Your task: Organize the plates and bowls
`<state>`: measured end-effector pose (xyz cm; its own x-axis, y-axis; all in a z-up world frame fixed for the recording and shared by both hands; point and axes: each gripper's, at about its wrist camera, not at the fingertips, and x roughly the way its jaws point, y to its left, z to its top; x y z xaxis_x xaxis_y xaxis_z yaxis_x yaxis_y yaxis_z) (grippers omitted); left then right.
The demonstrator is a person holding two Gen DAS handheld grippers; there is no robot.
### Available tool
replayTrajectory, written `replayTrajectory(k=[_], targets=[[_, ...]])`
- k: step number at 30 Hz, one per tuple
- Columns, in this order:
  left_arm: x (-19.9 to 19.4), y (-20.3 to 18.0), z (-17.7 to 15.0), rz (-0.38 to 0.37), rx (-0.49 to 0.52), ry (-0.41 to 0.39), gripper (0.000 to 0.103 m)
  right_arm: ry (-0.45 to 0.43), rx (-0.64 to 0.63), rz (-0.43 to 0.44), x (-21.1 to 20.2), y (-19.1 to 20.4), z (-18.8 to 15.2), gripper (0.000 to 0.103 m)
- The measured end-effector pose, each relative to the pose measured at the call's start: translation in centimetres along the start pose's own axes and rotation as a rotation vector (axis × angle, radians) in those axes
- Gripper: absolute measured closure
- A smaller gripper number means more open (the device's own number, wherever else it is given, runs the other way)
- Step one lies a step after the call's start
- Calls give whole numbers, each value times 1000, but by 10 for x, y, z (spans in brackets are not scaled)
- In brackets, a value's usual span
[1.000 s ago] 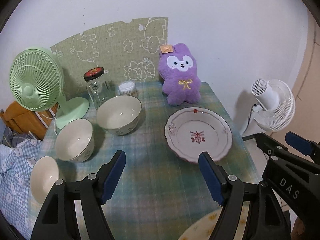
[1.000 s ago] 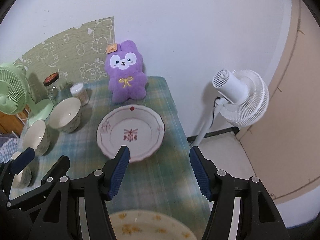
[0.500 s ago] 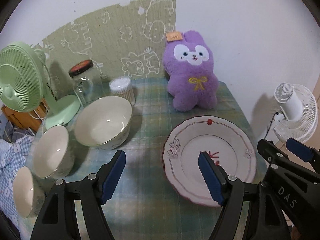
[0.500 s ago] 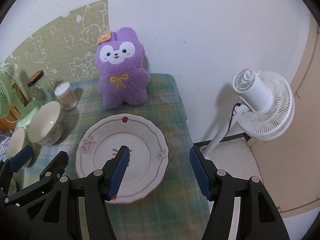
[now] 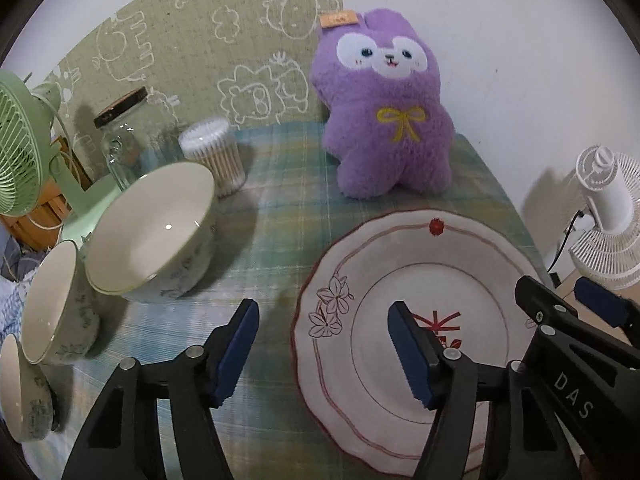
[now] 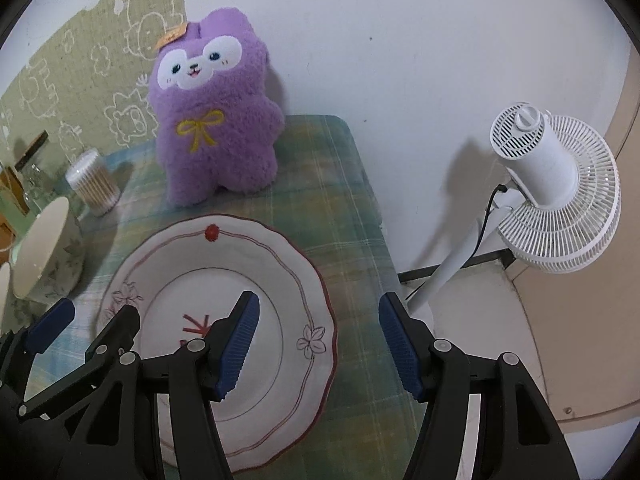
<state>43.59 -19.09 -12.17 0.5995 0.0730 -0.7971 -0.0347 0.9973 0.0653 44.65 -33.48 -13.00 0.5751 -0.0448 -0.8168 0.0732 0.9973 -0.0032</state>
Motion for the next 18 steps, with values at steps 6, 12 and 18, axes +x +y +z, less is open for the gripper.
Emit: replayTrajectory(k=[6,12,18], targets=[[8,-5,-2,-16,18,23,47,20,-11,12,11,3,-2,49],[12,-6,-2,-6,17,27,50,45,5,38,19,3,-5,55],[12,-4,-2,-6,8,25,54,51,10,34,18,5,-5,63]])
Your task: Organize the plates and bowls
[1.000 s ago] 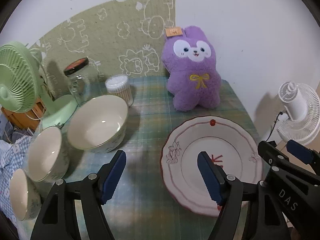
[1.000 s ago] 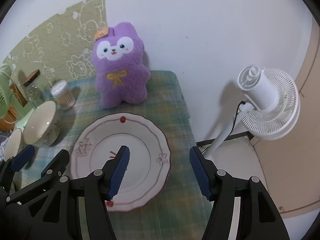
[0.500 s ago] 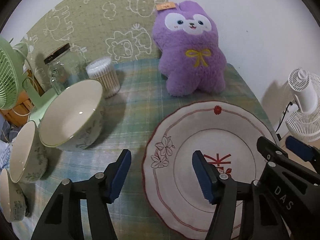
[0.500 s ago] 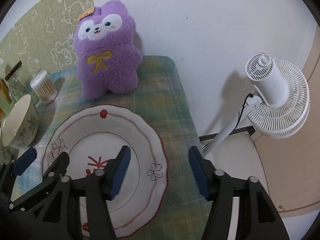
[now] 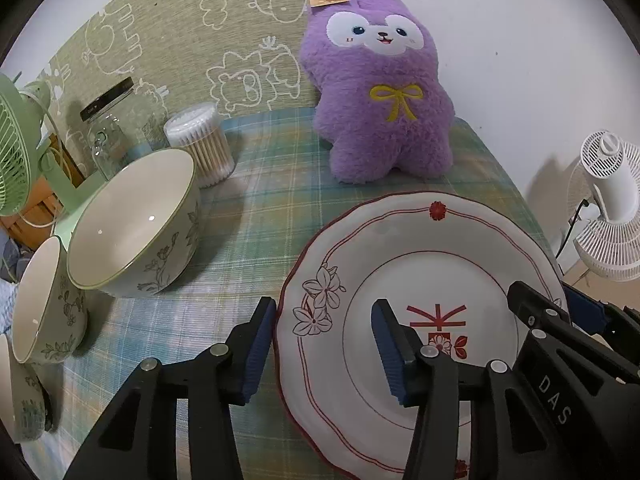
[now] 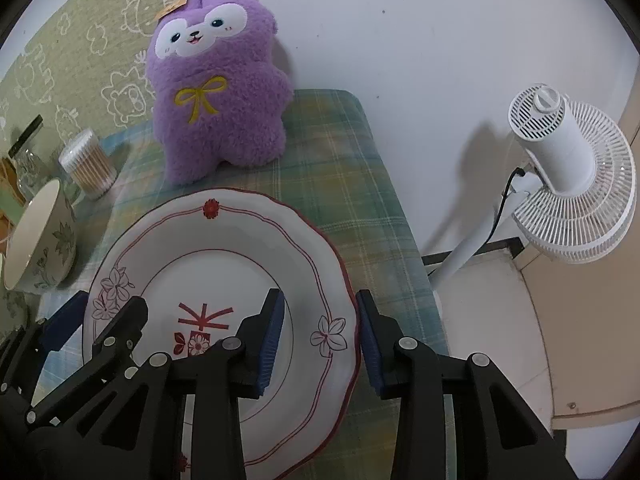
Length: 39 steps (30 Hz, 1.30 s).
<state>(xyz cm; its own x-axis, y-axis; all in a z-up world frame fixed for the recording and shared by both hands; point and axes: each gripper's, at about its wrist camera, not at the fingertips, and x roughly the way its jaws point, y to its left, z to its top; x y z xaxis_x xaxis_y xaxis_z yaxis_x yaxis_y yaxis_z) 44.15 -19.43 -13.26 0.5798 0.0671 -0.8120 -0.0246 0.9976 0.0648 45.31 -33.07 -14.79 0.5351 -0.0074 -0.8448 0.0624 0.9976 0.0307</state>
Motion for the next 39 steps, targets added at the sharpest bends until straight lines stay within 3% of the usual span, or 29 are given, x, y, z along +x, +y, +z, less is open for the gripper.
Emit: replayTrajectory(k=[22,39], targets=[[-20,15,-18,-26,-3,19,56,-1,-4,-25,-26,14,-29,64],[-62,36,-40,-60,-2,3,57,-60,9,-46,-78,30,-48,64]])
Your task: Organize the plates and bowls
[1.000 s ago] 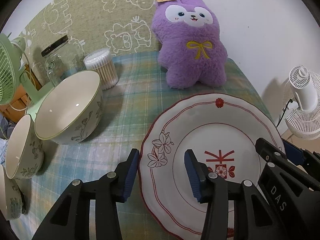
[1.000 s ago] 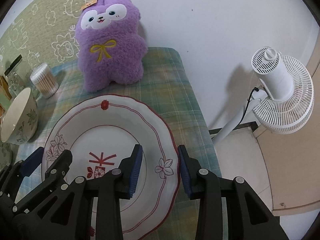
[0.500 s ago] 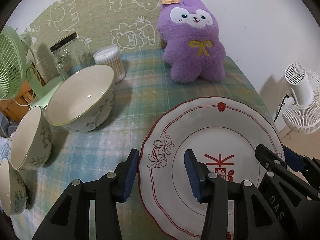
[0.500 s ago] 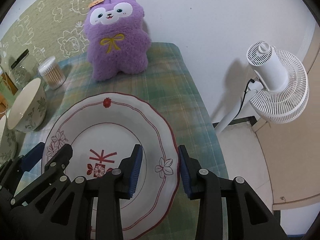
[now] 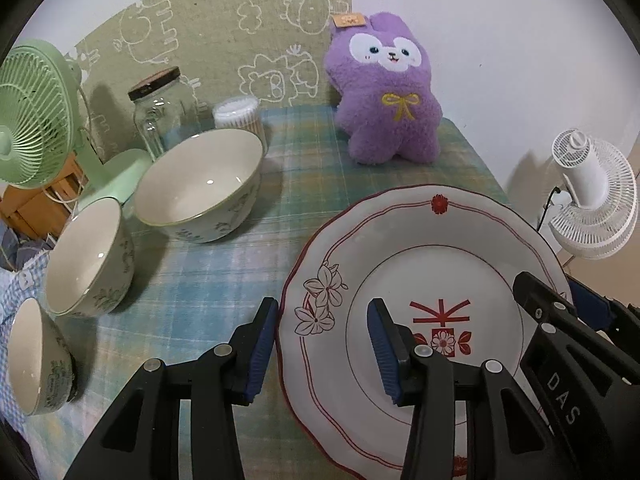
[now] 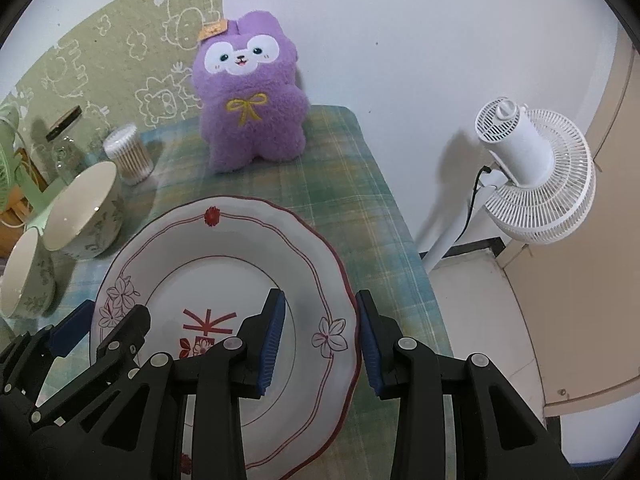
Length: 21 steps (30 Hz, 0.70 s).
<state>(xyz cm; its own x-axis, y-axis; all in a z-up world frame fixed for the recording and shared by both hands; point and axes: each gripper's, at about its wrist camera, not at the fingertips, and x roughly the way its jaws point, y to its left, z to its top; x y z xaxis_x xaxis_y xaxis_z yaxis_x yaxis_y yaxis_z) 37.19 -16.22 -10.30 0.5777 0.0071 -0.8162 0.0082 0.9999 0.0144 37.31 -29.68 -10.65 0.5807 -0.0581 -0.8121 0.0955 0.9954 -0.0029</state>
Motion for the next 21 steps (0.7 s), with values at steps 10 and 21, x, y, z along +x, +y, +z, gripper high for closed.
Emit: replayTrajectory(k=[10,21], targets=[[-41,13,-11,-13,9,-45,58,-24,25,-7,-42,6,-13,64],[-97,32,-30,-57,22,-94,58,-64,46,-42,-103,14,-33,64]])
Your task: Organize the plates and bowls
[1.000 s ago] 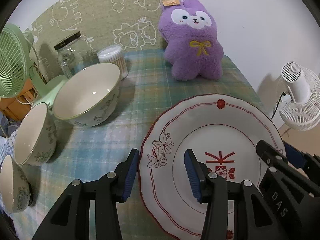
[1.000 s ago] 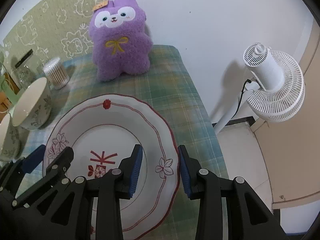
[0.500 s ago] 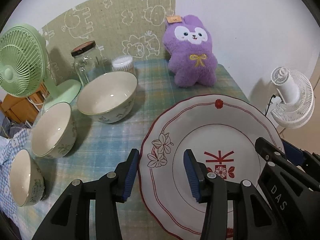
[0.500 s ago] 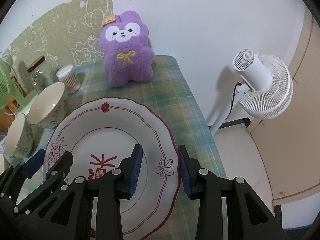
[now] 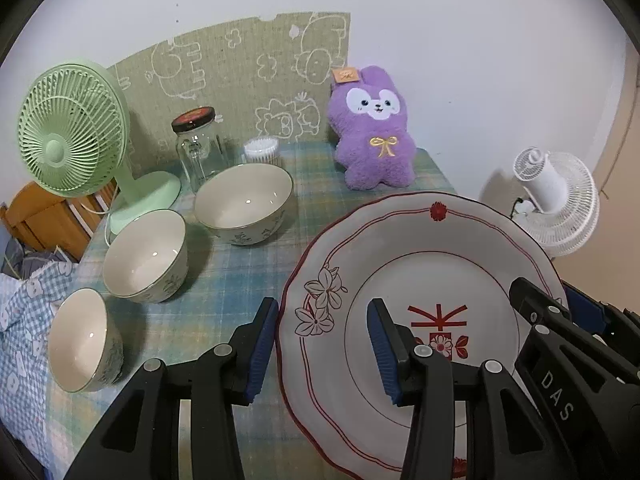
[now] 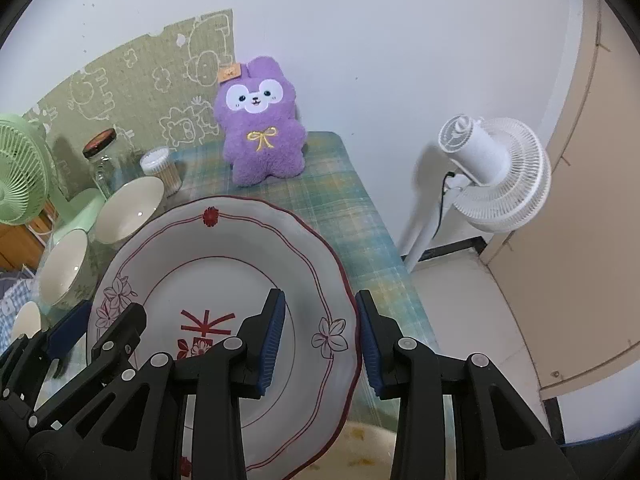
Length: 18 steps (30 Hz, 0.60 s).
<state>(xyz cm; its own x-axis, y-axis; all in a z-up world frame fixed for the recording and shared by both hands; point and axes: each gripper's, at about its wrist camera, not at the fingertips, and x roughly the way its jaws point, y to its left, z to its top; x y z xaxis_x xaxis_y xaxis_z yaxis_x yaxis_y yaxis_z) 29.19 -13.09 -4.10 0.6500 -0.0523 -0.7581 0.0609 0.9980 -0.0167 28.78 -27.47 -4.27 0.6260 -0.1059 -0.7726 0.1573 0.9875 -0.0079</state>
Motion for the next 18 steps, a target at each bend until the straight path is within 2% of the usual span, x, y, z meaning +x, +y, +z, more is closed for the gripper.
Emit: replayTrajectory(k=[10,18], targets=[[-33,6,-30,-33,35,3,58,-5,42,-33,-41,-4,-41,64],[-46,-6,-63,-48,63,40,58,20,62,-49,-55,-20,-78,64]])
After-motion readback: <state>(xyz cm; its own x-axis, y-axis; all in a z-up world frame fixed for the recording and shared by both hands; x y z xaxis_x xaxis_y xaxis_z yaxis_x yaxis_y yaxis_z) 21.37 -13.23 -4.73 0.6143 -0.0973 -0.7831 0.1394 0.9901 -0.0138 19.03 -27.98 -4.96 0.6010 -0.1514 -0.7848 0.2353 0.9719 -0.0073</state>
